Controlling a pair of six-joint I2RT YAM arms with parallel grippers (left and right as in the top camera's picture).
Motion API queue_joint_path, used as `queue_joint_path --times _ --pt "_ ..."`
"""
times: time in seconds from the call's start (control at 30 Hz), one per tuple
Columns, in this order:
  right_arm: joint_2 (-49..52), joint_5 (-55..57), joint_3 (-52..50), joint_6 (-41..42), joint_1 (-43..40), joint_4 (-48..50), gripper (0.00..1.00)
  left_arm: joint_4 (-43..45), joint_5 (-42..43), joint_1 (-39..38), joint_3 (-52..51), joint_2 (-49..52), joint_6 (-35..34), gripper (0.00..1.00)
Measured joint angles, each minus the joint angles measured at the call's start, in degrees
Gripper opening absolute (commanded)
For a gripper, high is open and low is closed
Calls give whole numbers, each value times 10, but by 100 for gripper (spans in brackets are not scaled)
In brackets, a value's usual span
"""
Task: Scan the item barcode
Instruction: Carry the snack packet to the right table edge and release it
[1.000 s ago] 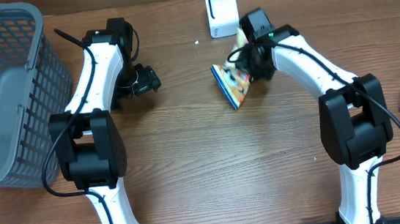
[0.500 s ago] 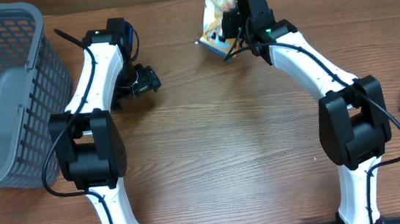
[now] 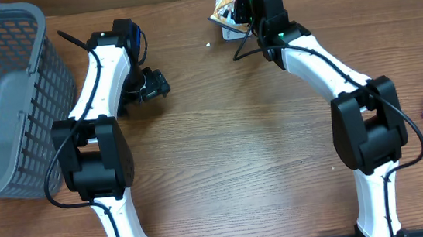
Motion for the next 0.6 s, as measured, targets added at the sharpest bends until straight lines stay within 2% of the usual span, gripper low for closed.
queue_joint_path --times 0.23,0.37,0.5,0.6 --pt "8 33 0 -2 0 -6 4 0 0 0 0 0 0 100" --pt "-14 64 0 -2 -5 -43 4 0 0 0 0 0 0 100" --pt "-65 76 0 7 -30 -109 4 0 0 0 0 0 0 100" --pt "-125 79 0 46 -77 -195 4 -1 0 0 0 0 0 100"
